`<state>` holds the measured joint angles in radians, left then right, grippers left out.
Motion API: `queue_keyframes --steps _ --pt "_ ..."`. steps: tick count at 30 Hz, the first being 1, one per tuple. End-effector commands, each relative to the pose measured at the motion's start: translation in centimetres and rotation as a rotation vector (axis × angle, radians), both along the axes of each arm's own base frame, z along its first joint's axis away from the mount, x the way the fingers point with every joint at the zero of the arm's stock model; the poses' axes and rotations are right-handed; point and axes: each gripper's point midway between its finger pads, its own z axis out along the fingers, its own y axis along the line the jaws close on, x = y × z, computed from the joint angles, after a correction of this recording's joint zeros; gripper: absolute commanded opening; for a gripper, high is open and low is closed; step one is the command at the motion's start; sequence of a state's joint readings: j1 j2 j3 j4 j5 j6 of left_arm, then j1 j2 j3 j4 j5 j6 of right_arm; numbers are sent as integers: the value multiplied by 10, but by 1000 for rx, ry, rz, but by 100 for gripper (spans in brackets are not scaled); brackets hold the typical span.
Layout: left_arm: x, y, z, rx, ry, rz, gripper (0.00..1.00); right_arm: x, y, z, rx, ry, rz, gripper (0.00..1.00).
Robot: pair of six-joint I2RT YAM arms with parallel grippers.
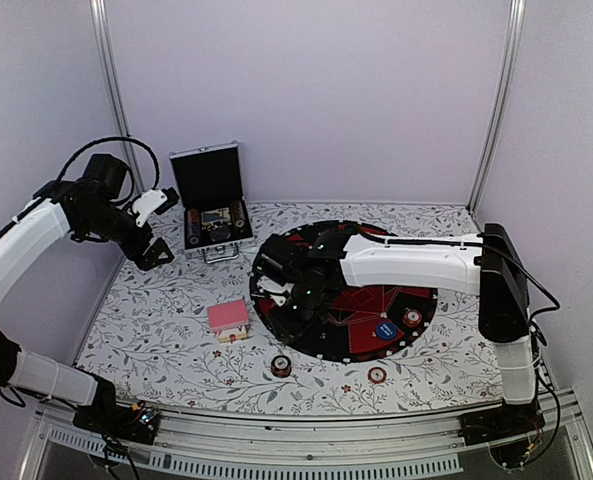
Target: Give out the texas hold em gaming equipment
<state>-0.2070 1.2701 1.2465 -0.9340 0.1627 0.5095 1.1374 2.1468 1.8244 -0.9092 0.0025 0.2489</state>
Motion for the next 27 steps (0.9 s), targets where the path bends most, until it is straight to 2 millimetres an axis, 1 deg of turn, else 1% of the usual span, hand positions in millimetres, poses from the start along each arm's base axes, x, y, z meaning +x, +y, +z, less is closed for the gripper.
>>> queue_keyframes --steps 1,3,4,8,12,13,15,16,18,19,20,21,22,23,27 --pt "-2 -2 1 10 1 -15 100 59 -24 40 67 -80 -122 25" --pt "-2 -2 2 10 0 -17 100 81 -35 44 75 -98 -166 25" --pt "-2 -2 2 10 0 -17 100 97 -45 46 76 -113 -195 25" --pt "-2 -2 2 13 0 -19 100 146 -75 50 77 -158 -291 24" --pt "-2 -3 2 8 3 -19 100 196 -105 48 70 -208 -390 24" --pt "-2 -3 2 8 3 -21 100 208 -112 44 59 -217 -412 24" --pt "-3 -3 0 10 7 -23 100 230 -122 43 60 -242 -447 24" --pt "-3 -3 0 11 8 -24 100 242 -128 38 51 -249 -465 24" --pt "-4 -3 -1 12 11 -25 100 258 -133 34 50 -264 -480 24" --pt "-3 -3 -2 13 12 -25 100 267 -137 25 38 -264 -490 24" --pt "-3 -3 -3 13 14 -25 100 274 -140 23 38 -269 -500 24" --pt "-3 -3 -3 15 15 -27 100 280 -141 16 34 -269 -505 23" --pt "-3 -3 -3 16 17 -28 100 286 -143 13 35 -274 -512 23" --pt "-3 -3 -4 17 18 -28 100 290 -144 3 26 -267 -513 23" --pt "-2 -2 -5 24 20 -31 100 299 -144 -20 22 -242 -514 23"
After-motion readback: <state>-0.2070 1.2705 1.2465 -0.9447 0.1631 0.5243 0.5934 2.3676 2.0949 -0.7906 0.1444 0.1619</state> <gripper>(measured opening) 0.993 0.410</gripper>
